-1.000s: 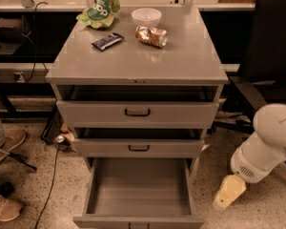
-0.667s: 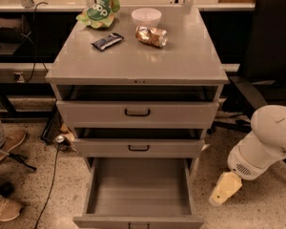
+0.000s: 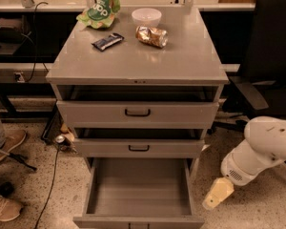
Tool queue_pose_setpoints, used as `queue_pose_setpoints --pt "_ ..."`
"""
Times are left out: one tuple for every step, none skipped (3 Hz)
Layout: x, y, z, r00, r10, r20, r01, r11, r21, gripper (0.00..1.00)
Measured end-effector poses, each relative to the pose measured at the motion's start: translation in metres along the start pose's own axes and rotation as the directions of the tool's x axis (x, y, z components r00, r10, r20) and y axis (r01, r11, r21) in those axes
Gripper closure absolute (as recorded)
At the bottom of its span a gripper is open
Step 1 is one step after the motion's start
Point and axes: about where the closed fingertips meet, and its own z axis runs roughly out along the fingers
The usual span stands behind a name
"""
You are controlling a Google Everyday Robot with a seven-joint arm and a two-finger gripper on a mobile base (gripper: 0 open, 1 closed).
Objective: Close bottom drawer
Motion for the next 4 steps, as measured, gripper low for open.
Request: queue_pose_setpoints --pt "-0.002 0.002 0.056 1.000 0.015 0.001 -0.015 0.9963 -0.084 0.00" --pt "0.003 0.007 0.108 0.998 0.049 -0.025 -0.053 0.9857 -0.160 0.00" --pt "0.011 0.014 0.156 0.994 0.086 -0.063 -0.098 0.9715 -0.216 0.00" --pt "0.028 0.015 0.203 0.985 0.140 -0.101 -0.162 0.9532 -0.255 0.16"
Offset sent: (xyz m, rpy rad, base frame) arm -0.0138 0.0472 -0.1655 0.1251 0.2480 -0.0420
